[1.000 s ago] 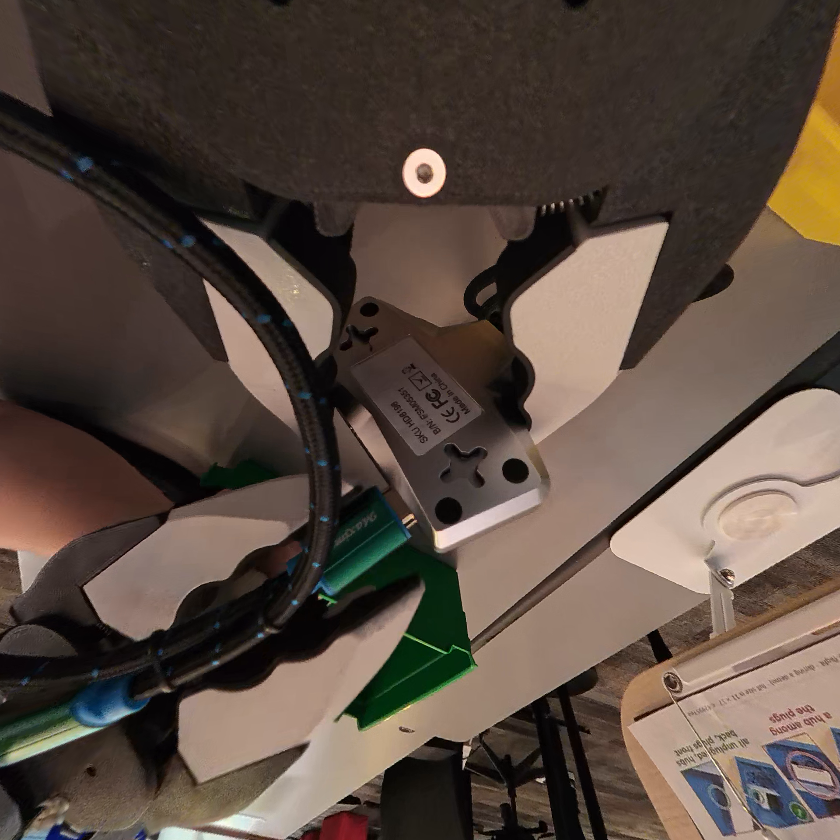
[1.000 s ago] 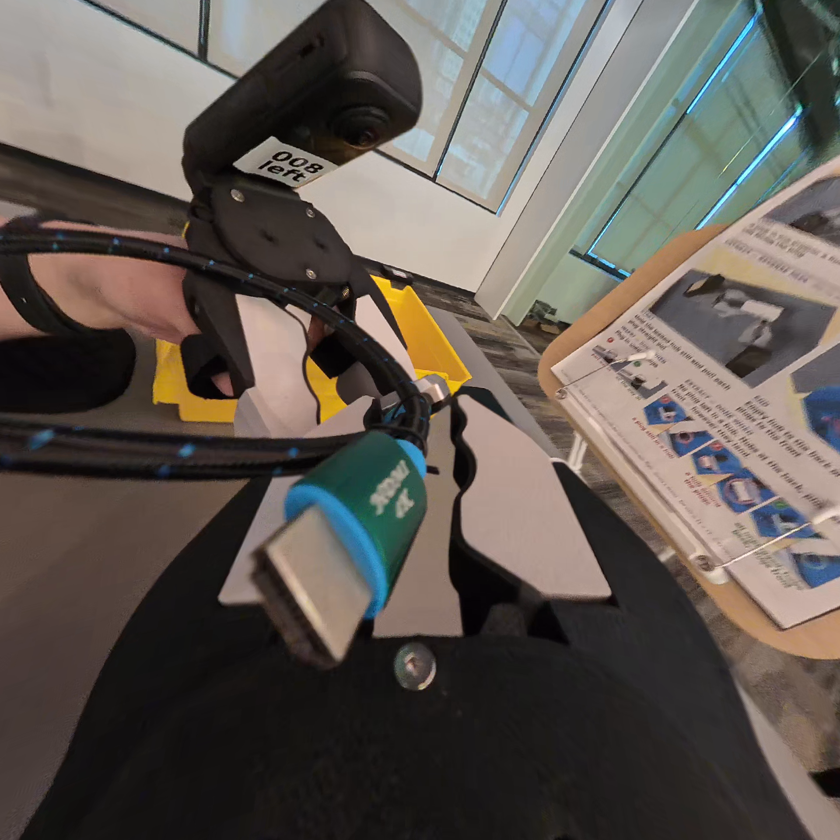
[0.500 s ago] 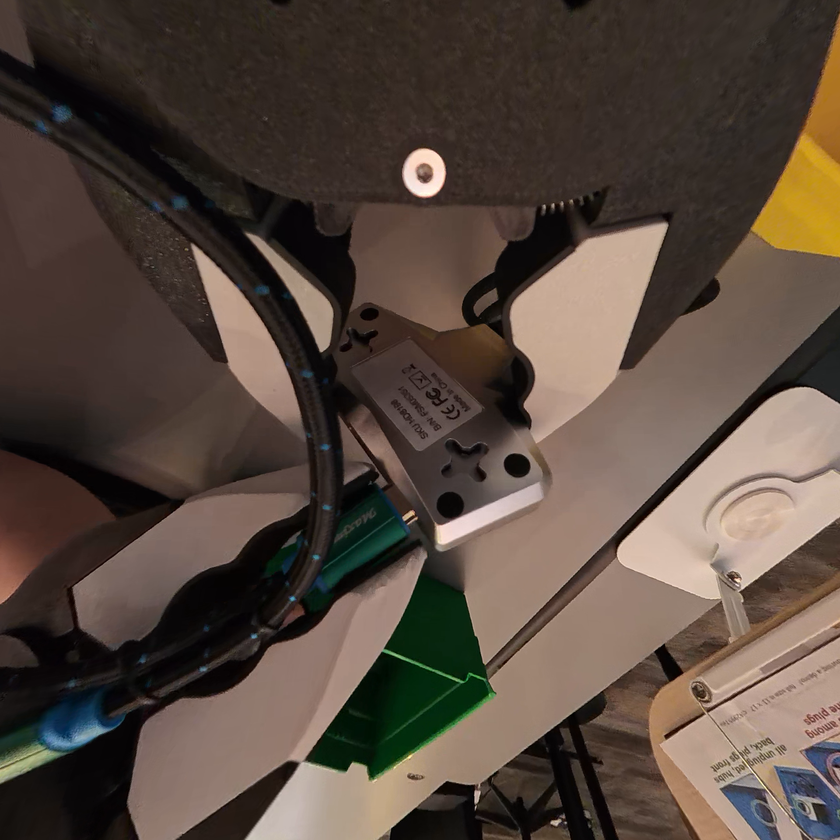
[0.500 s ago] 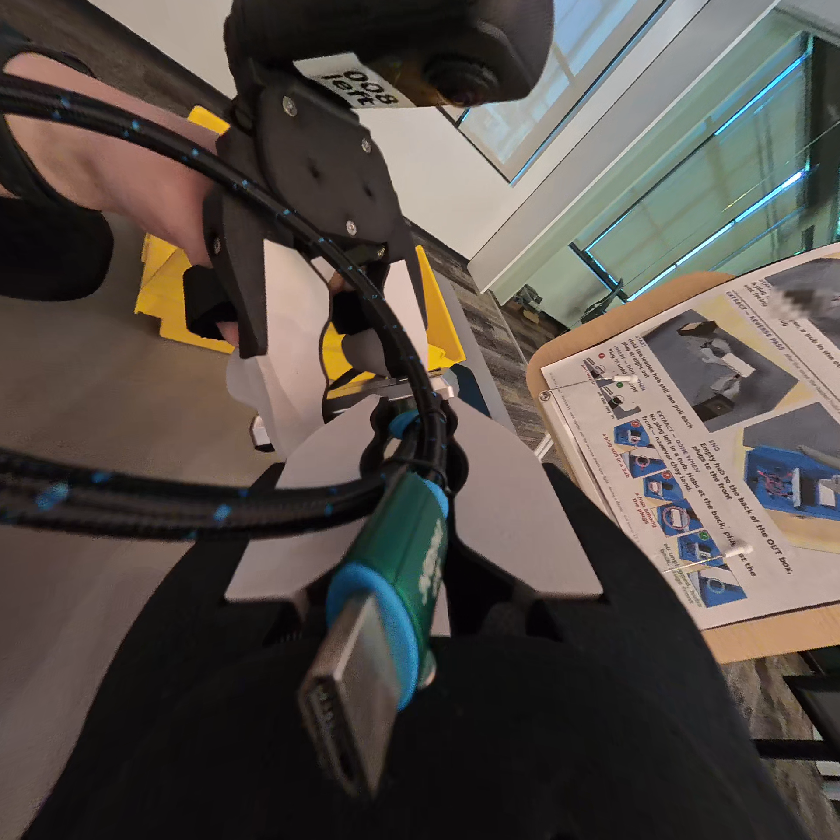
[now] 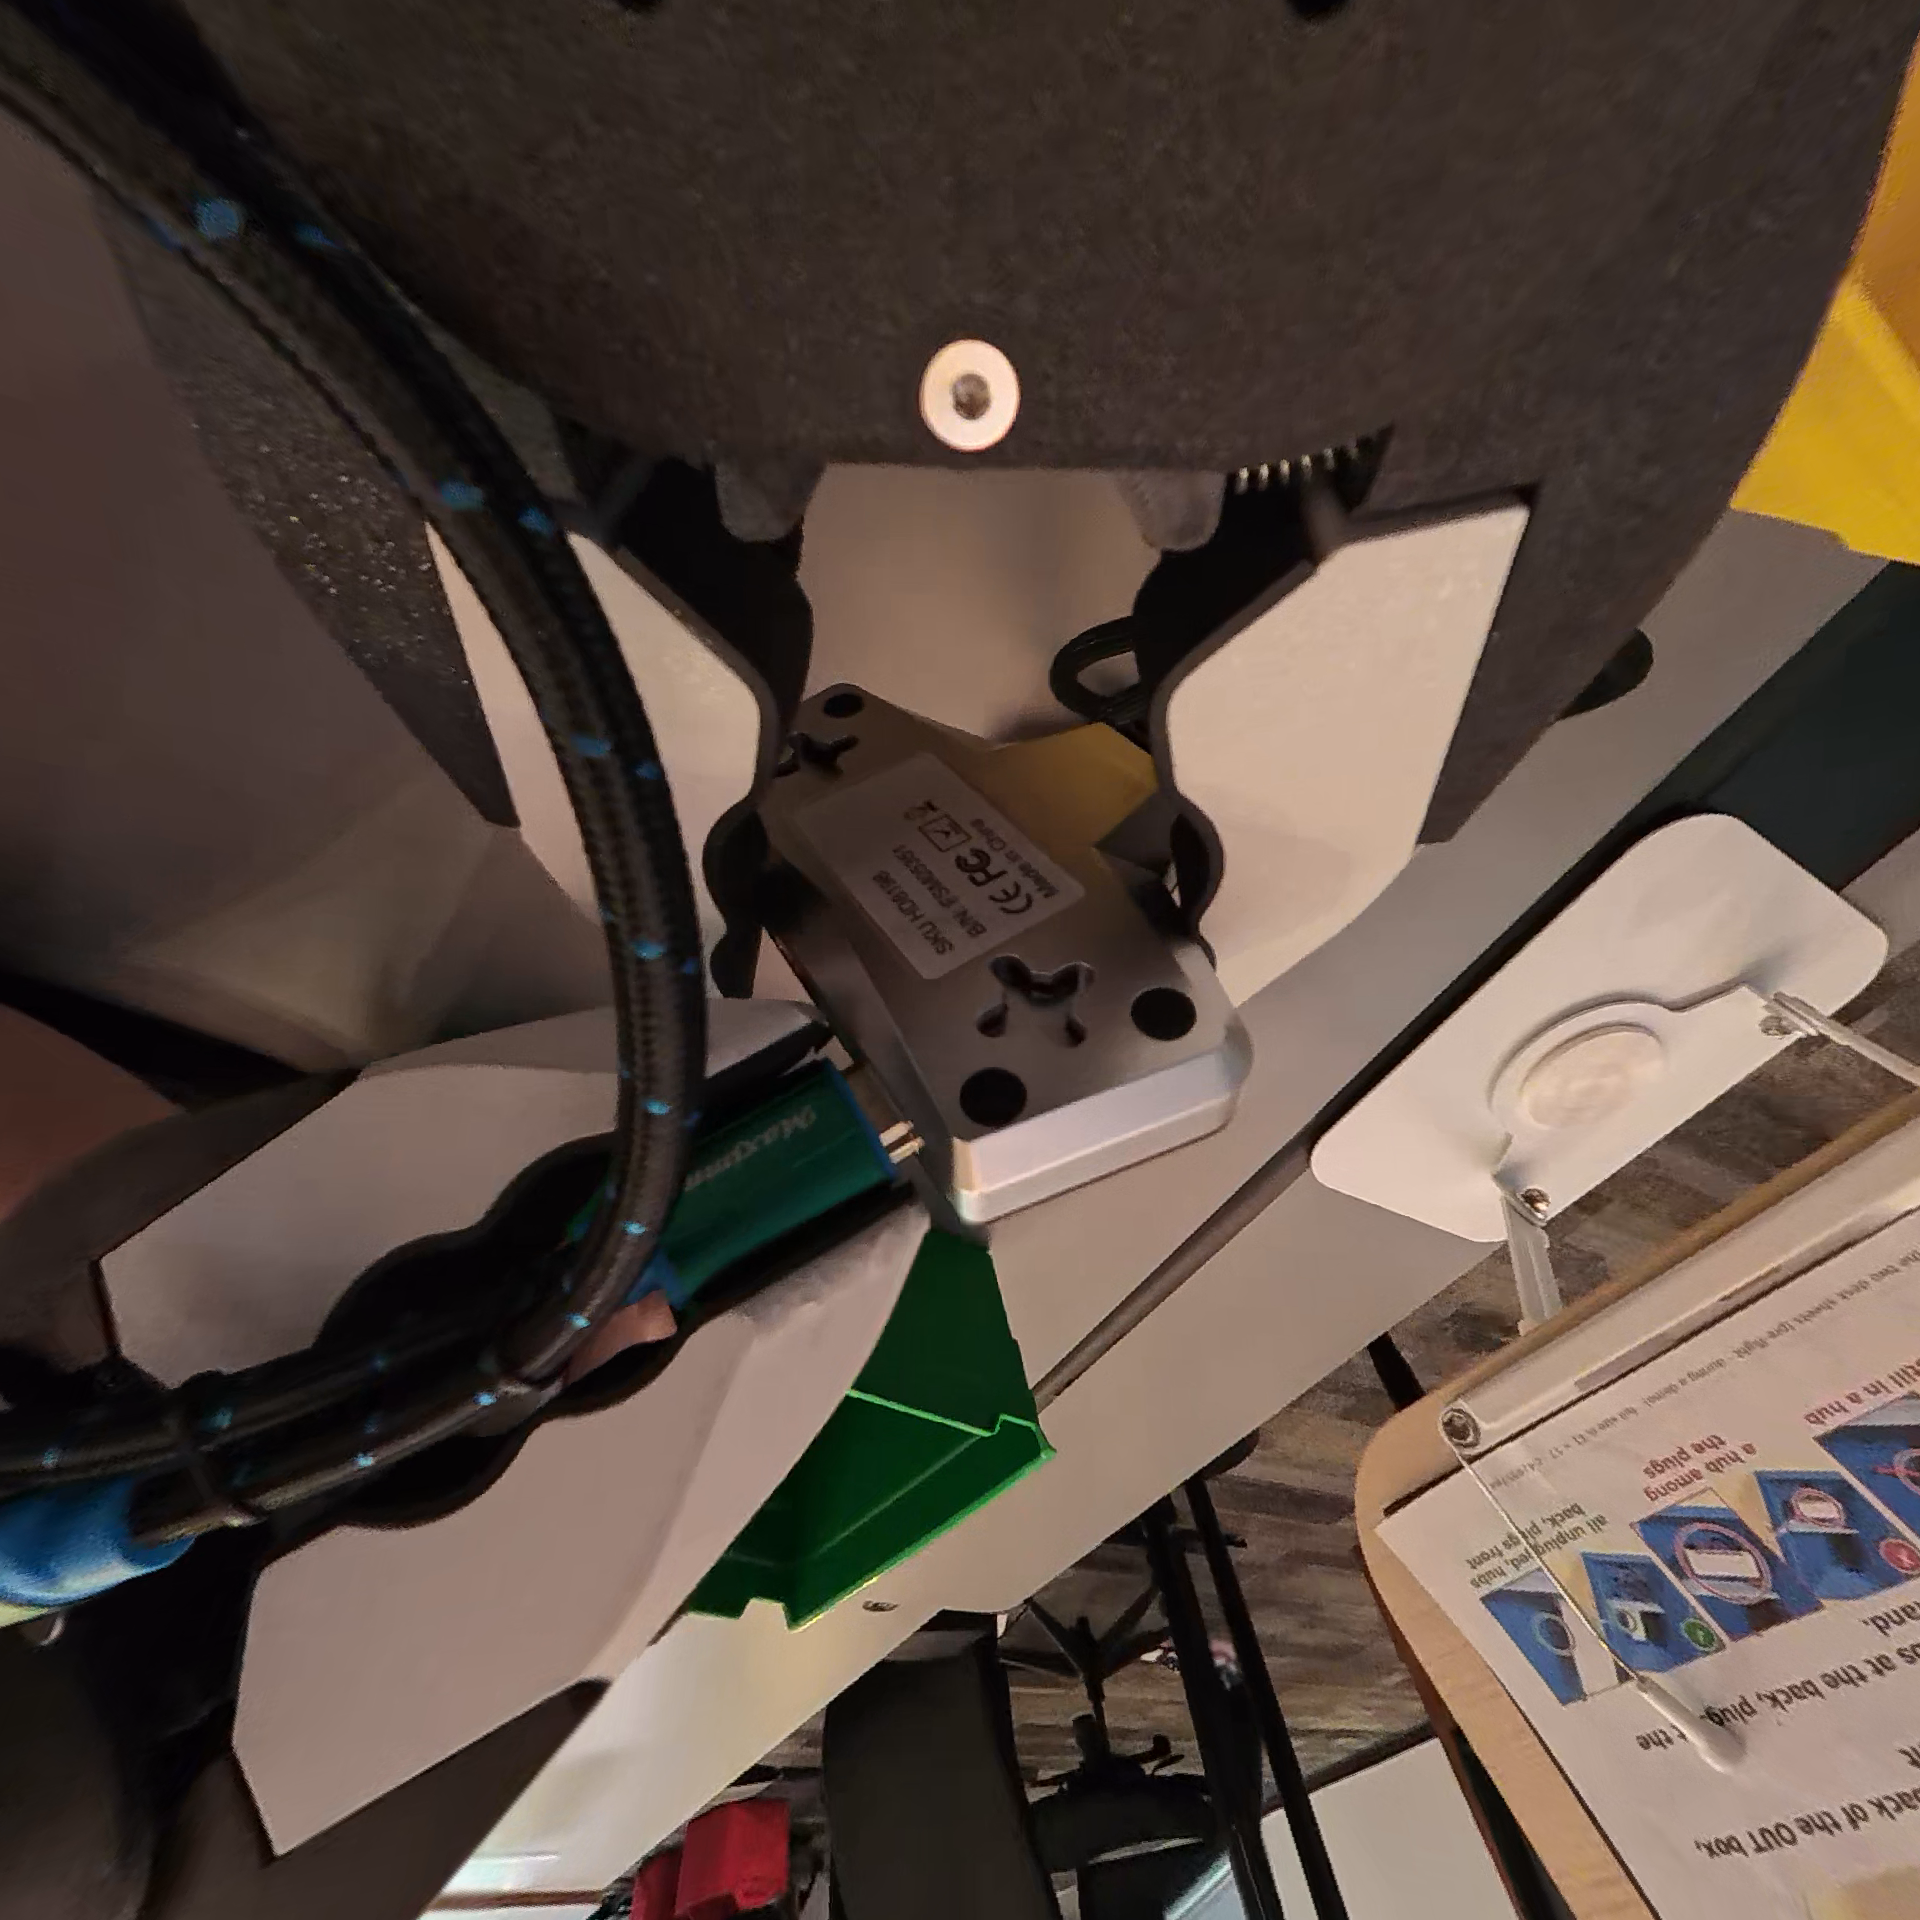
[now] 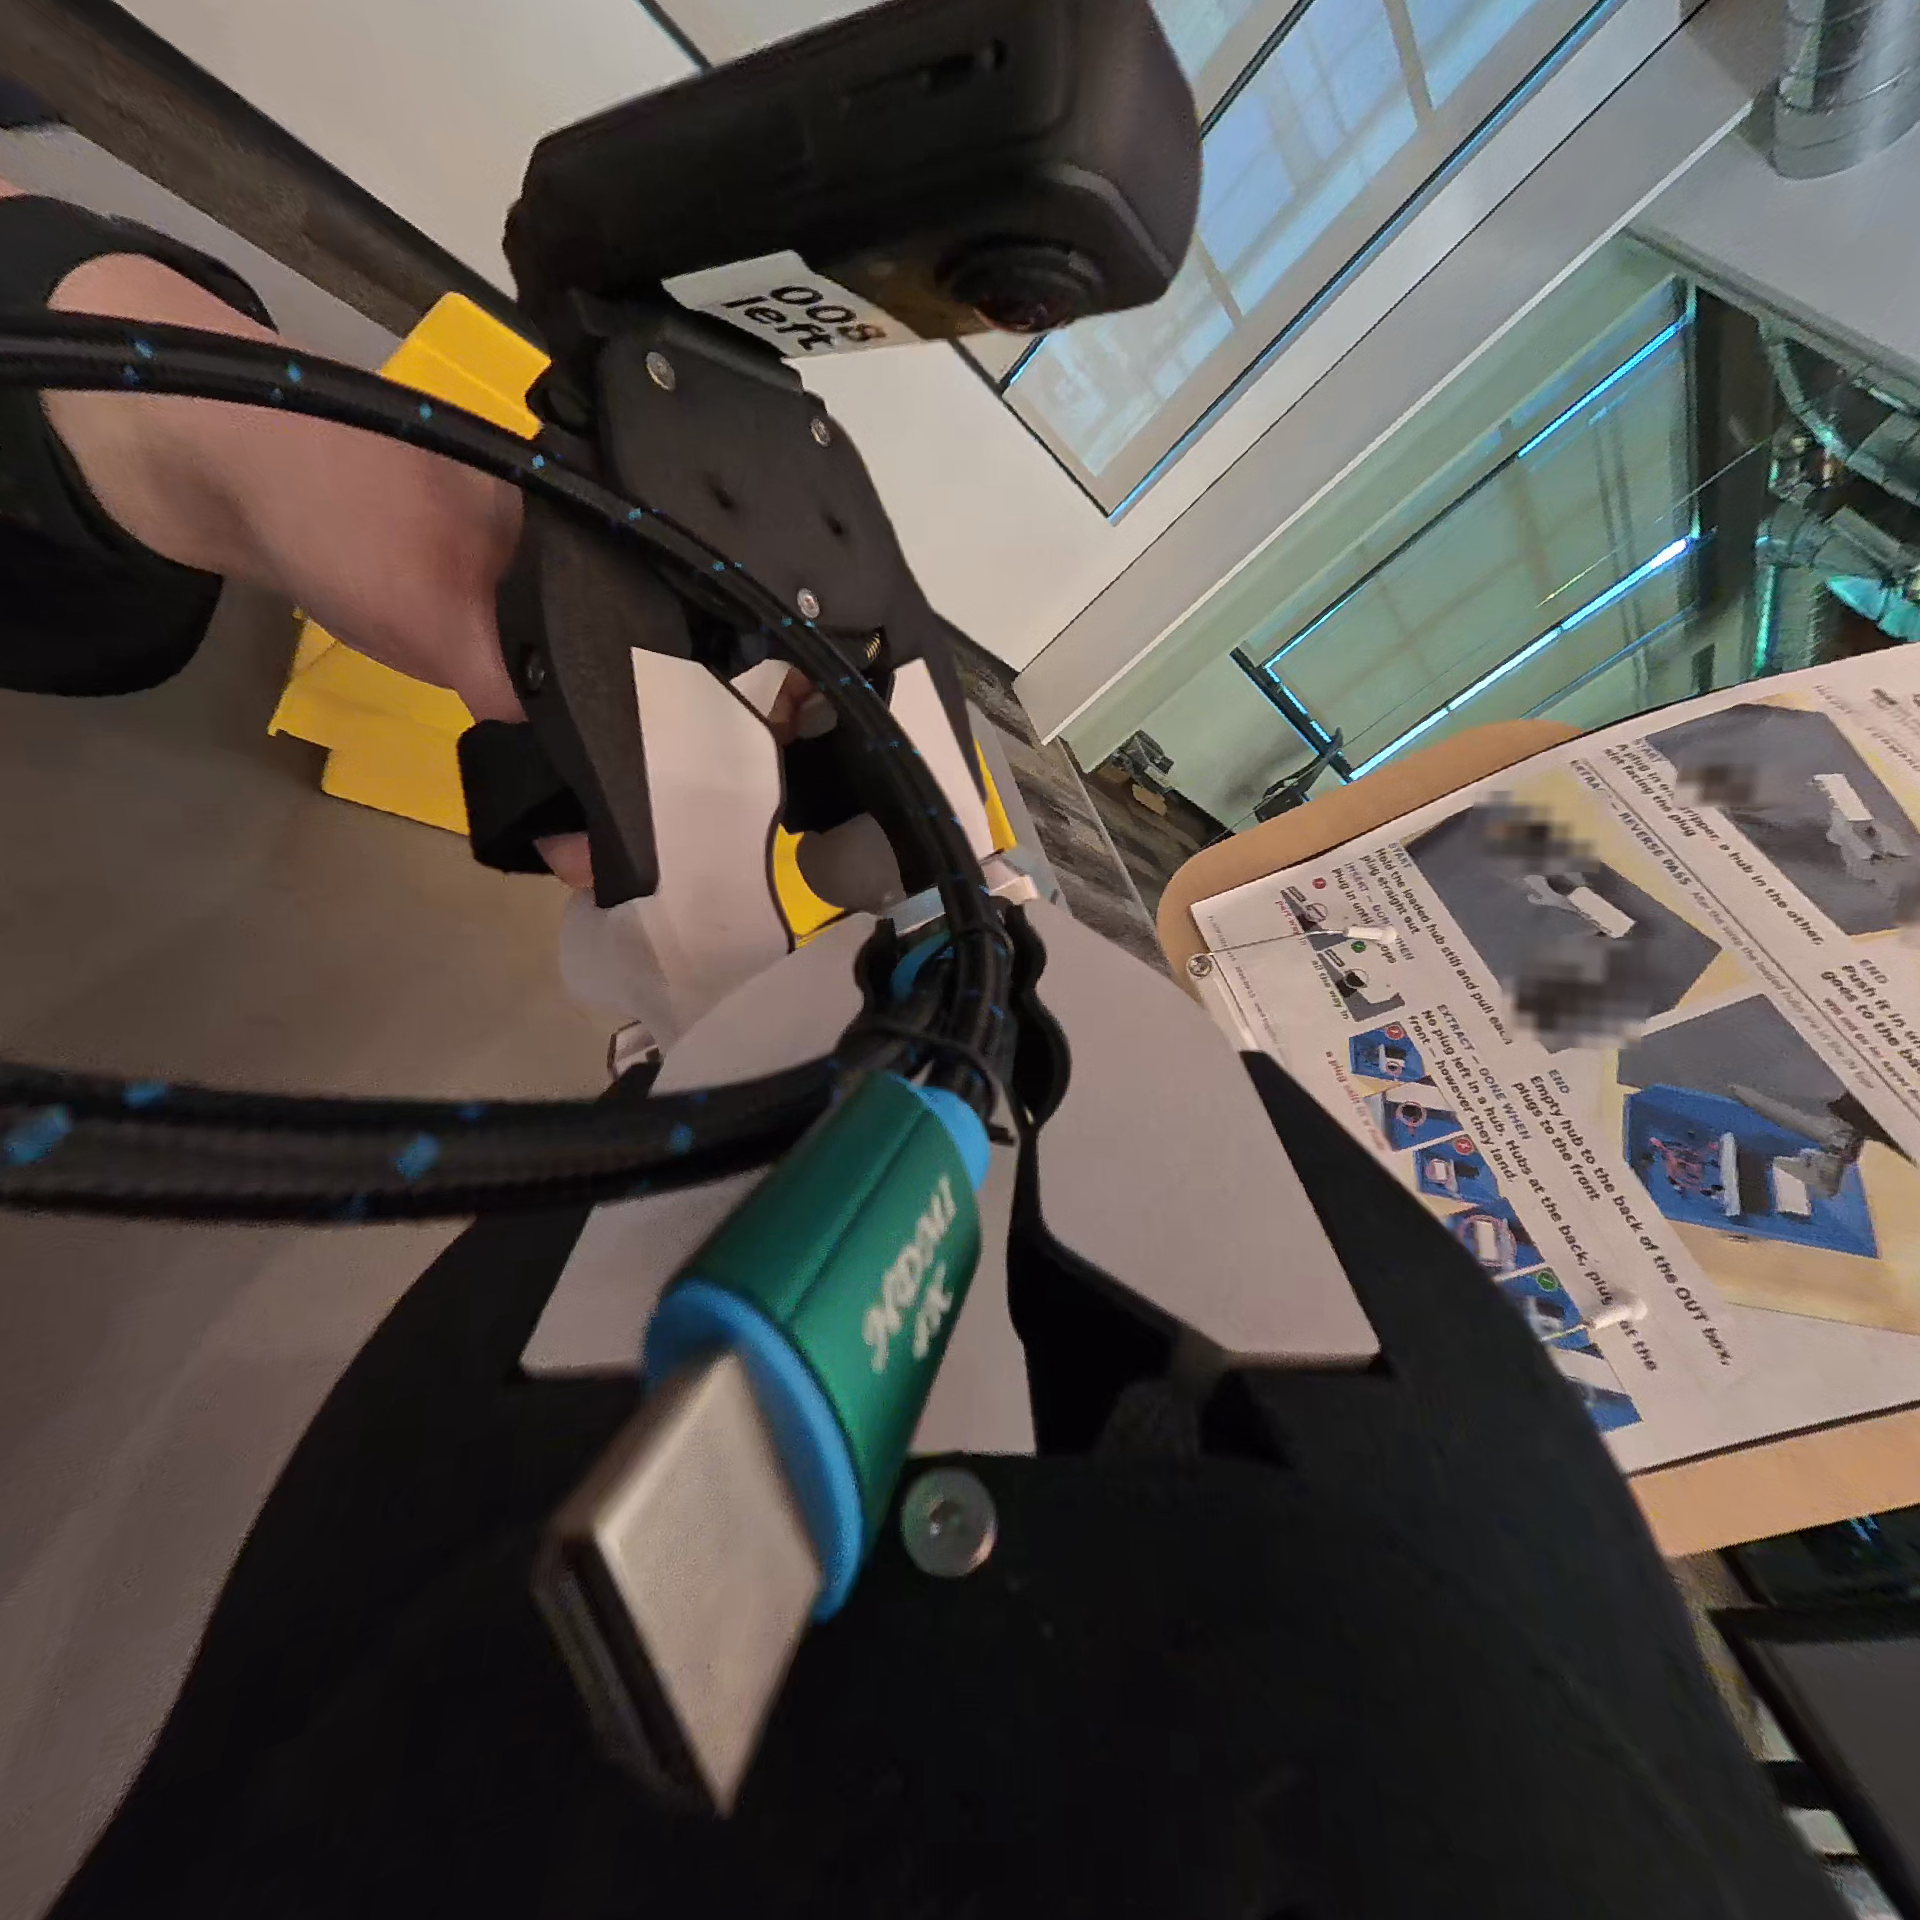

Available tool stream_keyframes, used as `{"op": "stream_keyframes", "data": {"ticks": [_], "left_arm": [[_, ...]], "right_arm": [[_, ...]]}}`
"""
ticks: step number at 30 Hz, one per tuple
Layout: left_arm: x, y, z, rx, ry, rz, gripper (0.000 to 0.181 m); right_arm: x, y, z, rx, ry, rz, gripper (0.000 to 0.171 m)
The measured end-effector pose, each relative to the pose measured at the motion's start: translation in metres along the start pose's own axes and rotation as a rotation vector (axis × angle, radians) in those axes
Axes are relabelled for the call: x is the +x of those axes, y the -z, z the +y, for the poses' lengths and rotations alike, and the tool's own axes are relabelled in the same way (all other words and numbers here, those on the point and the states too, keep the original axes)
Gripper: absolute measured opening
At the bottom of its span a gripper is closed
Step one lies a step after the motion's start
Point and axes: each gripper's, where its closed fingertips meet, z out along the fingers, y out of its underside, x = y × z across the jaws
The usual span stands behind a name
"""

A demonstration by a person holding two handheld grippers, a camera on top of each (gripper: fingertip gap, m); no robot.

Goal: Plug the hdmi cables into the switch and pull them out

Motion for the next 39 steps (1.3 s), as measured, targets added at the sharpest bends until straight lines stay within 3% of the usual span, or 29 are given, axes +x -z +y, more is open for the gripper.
{"op": "stream_keyframes", "data": {"ticks": [7, 12, 15, 18, 19, 21, 23, 27, 30, 34, 39], "left_arm": [[-0.002, 0.005, -0.004, 0.003, -0.050, -0.043, 0.074], [-0.003, 0.010, -0.014, 0.015, -0.090, -0.104, 0.073], [-0.067, 0.032, 0.000, -0.024, -0.038, -0.375, 0.072], [-0.082, 0.068, -0.019, 0.166, 0.212, -0.196, 0.072], [-0.082, 0.077, -0.028, 0.179, 0.176, -0.215, 0.072], [-0.069, 0.079, -0.041, 0.170, 0.065, -0.200, 0.072], [-0.051, 0.074, -0.048, 0.176, 0.020, -0.151, 0.072], [-0.027, 0.056, -0.043, 0.119, -0.022, -0.084, 0.072], [-0.016, 0.046, -0.039, 0.084, -0.045, -0.056, 0.072], [-0.003, 0.039, -0.035, 0.034, -0.079, -0.026, 0.072], [0.010, 0.033, -0.031, -0.022, -0.126, -0.002, 0.072]], "right_arm": [[-0.001, 0.004, -0.010, 0.029, 0.176, 0.083, 0.020], [0.001, 0.009, -0.017, 0.033, 0.186, 0.090, 0.019], [0.005, 0.032, -0.055, 0.187, 0.213, 0.129, 0.015], [0.037, 0.053, -0.067, 0.073, 0.262, 0.263, 0.008], [0.041, 0.055, -0.064, 0.076, 0.202, 0.243, 0.016], [0.046, 0.053, -0.053, 0.070, 0.106, 0.194, 0.007], [0.045, 0.049, -0.038, 0.016, 0.077, 0.145, 0.013], [0.046, 0.051, -0.006, -0.178, 0.048, 0.079, 0.016], [0.056, 0.077, 0.031, -0.415, -0.028, 0.029, 0.016], [0.045, 0.157, 0.090, -0.777, -0.317, -0.109, 0.016], [0.019, 0.249, 0.163, -1.231, -0.618, -0.137, 0.014]]}}
